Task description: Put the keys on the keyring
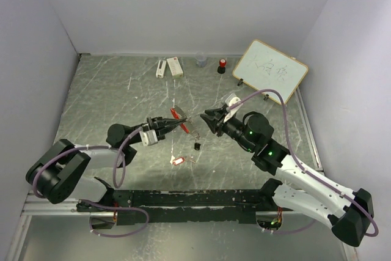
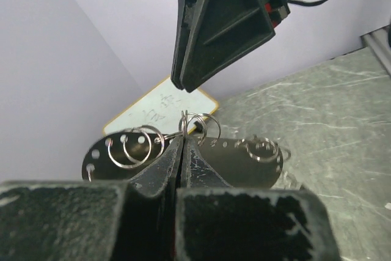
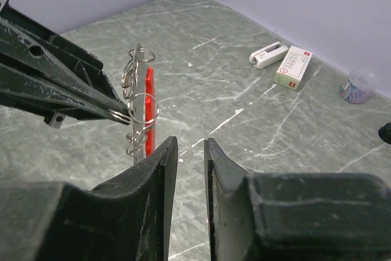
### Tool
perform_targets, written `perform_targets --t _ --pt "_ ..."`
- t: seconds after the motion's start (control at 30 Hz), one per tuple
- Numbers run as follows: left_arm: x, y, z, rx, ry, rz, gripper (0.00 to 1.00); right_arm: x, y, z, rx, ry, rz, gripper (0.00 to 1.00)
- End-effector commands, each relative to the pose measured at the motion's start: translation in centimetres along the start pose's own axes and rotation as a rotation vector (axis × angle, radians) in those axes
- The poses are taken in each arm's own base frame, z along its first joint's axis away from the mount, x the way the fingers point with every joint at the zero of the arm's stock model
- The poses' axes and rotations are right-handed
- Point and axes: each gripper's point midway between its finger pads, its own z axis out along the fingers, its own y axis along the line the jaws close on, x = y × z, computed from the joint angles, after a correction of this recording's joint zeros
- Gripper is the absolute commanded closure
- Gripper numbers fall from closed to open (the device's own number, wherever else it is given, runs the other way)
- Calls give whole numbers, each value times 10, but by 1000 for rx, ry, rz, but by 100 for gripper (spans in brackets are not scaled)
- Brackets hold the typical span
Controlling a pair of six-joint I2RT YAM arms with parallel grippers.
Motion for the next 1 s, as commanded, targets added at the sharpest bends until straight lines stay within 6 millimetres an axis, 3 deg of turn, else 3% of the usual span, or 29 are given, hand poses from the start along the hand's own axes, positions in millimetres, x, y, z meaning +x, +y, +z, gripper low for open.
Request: perform_targets --t 0.0,0.3,0.57,0.97 --pt "-59 4 7 147 -222 112 93 3 -3 -2 9 -5 -12 76" --pt "-41 -5 14 355 -190 6 93 12 -2 -7 9 8 -6 77" --pt "-35 -7 16 395 -185 4 93 -5 -5 -8 25 -43 -16 77" --pt "-37 -4 17 421 -187 14 93 4 25 7 -144 -23 24 77"
